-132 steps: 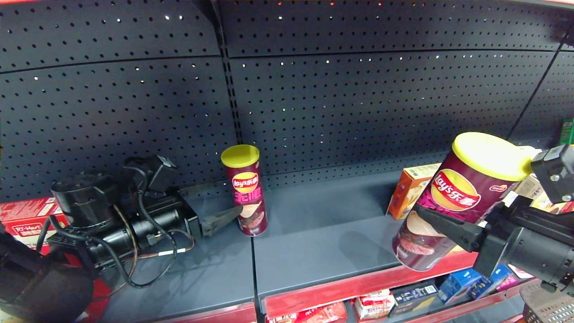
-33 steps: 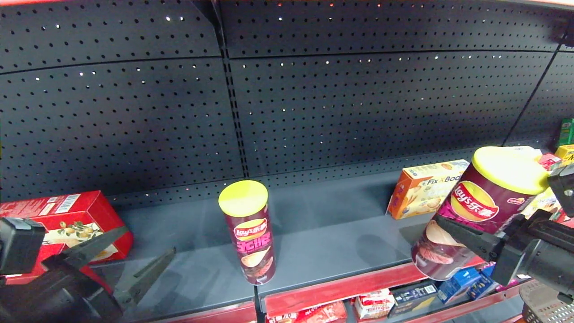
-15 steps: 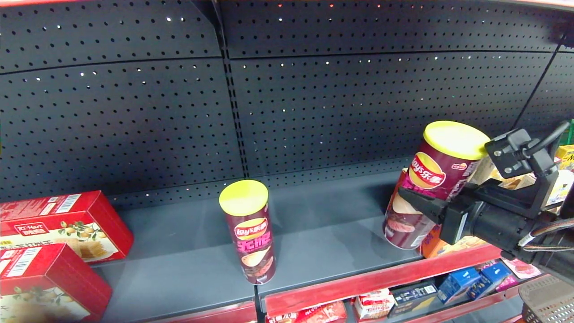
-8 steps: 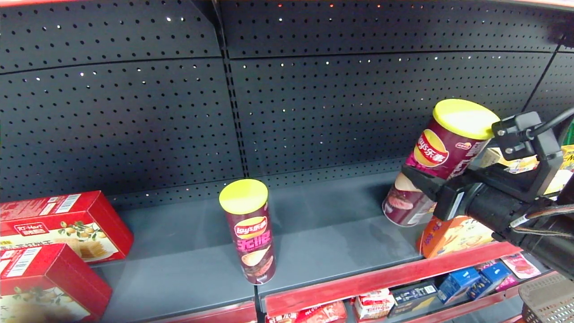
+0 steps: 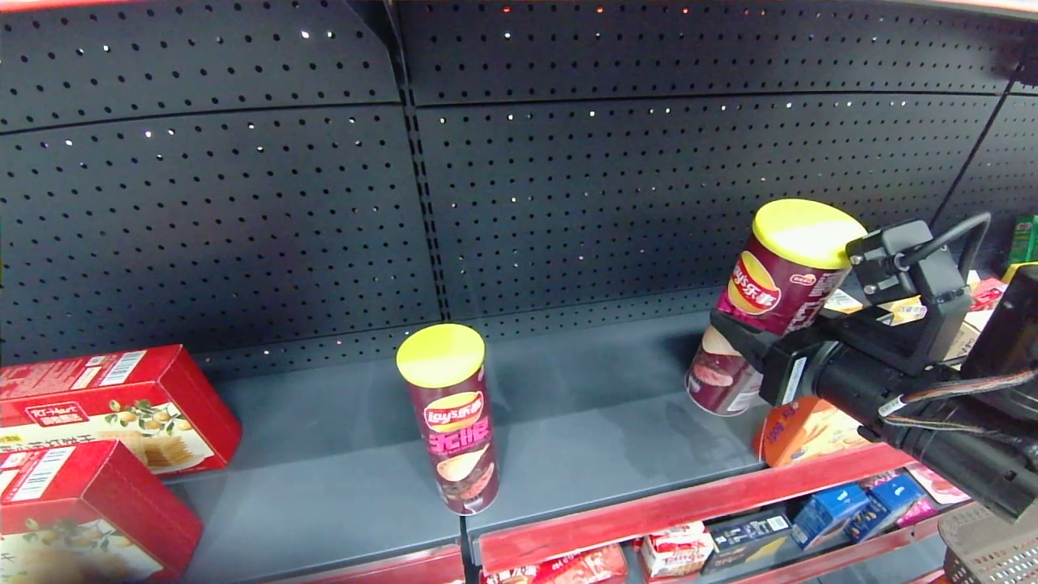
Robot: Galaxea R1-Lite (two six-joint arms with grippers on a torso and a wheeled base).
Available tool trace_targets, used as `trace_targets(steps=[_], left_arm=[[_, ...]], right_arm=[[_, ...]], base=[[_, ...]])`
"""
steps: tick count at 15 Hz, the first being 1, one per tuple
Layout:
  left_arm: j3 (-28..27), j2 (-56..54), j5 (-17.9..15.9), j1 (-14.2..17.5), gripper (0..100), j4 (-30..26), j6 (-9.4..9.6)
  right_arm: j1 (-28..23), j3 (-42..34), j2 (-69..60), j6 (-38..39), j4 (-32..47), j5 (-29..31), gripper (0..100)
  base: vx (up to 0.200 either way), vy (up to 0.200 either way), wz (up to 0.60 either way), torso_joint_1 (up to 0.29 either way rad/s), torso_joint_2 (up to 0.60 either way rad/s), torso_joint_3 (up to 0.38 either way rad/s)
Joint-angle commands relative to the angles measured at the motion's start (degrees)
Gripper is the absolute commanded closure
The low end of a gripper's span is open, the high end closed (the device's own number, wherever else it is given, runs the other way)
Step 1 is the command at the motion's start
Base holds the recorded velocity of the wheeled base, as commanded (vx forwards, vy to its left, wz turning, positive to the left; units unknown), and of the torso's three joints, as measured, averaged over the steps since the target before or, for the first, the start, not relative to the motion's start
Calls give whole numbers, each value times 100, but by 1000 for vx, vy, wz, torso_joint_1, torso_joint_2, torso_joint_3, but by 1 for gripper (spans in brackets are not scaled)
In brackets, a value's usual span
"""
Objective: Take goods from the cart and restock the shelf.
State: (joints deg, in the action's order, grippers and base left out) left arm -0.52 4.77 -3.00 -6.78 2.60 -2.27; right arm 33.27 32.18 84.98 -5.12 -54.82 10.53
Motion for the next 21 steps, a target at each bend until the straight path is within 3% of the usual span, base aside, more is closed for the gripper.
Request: trace_targets(steps=[1, 7, 8, 12, 19, 21], left_arm=[[0, 33, 1, 1, 0, 4, -2], [0, 42, 1, 1, 0, 4, -81], [0, 42, 1, 1, 0, 4, -195], [0, 42, 1, 1, 0, 4, -195], [-9, 42, 1, 1, 0, 4, -283], [-9, 42, 1, 1, 0, 4, -292]], right_arm=[[22, 16, 19, 2, -2, 1, 100], [13, -2, 10, 2, -64, 37, 100], [22, -28, 1, -7, -2, 133, 100], [119, -63, 10, -77, 7, 212, 100], [119, -54, 89, -86, -46, 230, 100], [136, -45, 98, -86, -29, 230, 100]], base=[[0, 0, 0, 0, 0, 0], [0, 0, 0, 0, 0, 0], [0, 0, 0, 0, 0, 0], [0, 0, 450, 2, 3, 3], [0, 0, 0, 0, 0, 0], [0, 0, 600, 0, 2, 0]])
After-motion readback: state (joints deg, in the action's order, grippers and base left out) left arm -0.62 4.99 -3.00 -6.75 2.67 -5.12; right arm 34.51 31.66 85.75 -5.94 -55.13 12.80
